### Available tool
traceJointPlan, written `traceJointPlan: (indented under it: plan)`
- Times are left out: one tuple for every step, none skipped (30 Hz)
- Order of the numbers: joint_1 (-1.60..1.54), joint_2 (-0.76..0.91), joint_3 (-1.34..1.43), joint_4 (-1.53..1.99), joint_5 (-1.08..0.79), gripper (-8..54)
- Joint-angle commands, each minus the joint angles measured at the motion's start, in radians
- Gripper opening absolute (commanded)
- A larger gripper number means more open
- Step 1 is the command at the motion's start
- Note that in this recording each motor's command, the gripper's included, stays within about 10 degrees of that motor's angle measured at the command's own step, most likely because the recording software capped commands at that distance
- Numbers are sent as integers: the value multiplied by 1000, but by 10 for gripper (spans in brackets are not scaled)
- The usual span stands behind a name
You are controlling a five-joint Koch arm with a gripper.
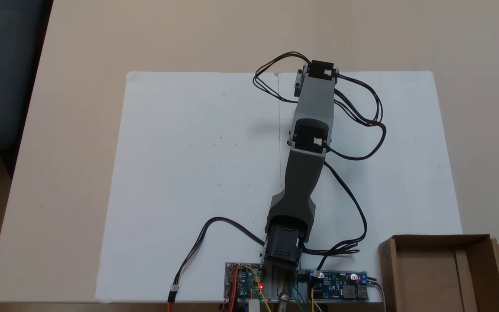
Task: Grasp a green dice and put it in the bin.
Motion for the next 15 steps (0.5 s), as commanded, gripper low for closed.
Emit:
traceJointPlan:
  plan:
    - [9, 11, -2, -57, -21, 120]
    - [11, 11, -2, -63, -15, 120]
    - [11, 11, -2, -64, -12, 120]
    - [9, 11, -2, -64, -8, 120]
    - [9, 12, -2, -64, -3, 120]
    - [9, 17, -2, -64, 0, 120]
    - [9, 32, -2, -58, 11, 120]
    - [9, 52, -2, -40, 25, 120]
    - [9, 83, -2, -14, 34, 120]
    - [9, 118, -2, 17, 49, 120]
    - [9, 152, -2, 44, 69, 120]
    - [9, 186, -2, 67, 89, 120]
    - [9, 219, -2, 92, 107, 120]
    - [11, 256, -2, 115, 127, 120]
    - [17, 291, -2, 135, 149, 120]
